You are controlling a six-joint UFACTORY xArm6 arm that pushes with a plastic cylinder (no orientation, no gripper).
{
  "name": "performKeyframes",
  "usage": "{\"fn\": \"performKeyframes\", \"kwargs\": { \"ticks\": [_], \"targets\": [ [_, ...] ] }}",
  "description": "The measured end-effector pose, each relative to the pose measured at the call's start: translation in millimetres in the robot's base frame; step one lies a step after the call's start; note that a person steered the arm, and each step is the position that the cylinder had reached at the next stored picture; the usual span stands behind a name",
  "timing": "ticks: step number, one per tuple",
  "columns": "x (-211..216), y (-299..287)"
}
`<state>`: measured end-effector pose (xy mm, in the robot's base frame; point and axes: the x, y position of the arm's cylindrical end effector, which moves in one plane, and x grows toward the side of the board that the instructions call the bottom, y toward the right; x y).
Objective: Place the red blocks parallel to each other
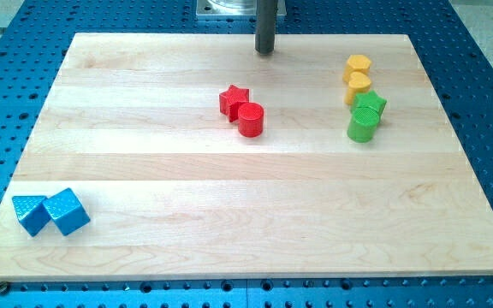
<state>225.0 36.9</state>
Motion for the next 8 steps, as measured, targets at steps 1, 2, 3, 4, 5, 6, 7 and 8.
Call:
{"fn": "performKeyframes", "kwargs": {
  "ticks": [1,2,3,4,5,6,7,8],
  "targets": [
    [29,0],
    [89,20],
    [128,19],
    [131,-19],
    [132,-75],
    [140,-115],
    [157,-140],
    [171,-125]
  ]
}}
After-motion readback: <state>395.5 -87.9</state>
